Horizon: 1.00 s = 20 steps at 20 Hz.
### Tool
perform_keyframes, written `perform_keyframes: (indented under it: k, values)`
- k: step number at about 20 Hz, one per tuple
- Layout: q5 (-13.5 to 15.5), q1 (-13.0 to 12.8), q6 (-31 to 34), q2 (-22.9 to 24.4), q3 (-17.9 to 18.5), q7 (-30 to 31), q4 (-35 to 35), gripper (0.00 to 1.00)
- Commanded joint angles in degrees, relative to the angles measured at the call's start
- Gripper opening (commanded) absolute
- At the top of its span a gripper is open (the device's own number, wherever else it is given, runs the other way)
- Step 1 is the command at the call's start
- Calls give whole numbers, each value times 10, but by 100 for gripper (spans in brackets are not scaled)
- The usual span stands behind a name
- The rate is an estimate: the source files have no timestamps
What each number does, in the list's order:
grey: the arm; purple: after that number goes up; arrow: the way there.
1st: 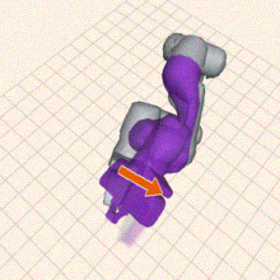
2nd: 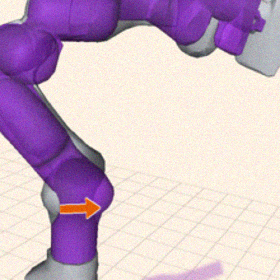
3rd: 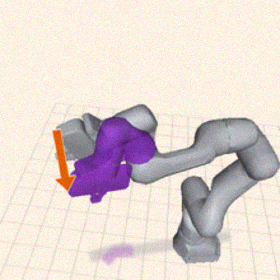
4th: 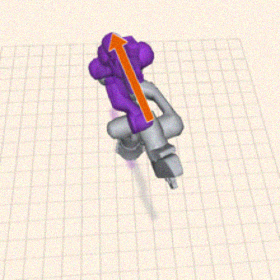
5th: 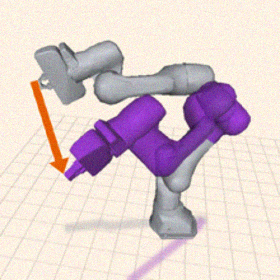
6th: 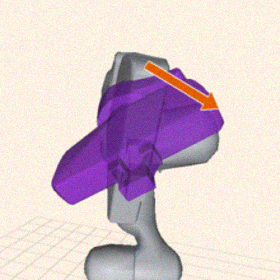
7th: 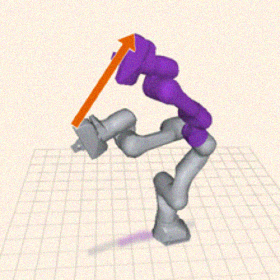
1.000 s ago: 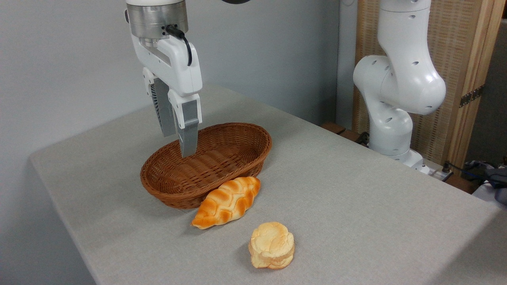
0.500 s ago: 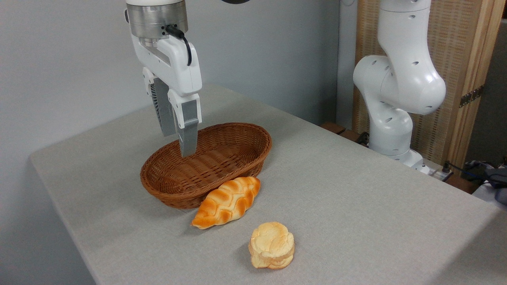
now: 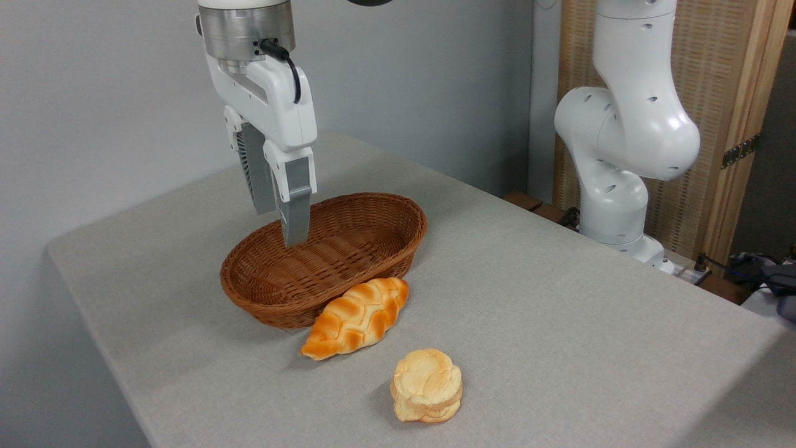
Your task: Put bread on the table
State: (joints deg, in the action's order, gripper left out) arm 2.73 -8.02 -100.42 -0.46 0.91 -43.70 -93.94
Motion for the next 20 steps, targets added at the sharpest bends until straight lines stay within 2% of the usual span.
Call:
perform_keyframes:
  k: [1,12,15,18,20]
  values:
    - [4,0,17,4,1,-1,6,100]
    - [3,0,17,4,-4,8,7,100]
    - [1,0,23,11,-25,9,7,100]
    - [1,3,19,9,-16,7,7,100]
    - [2,3,21,9,2,10,7,100]
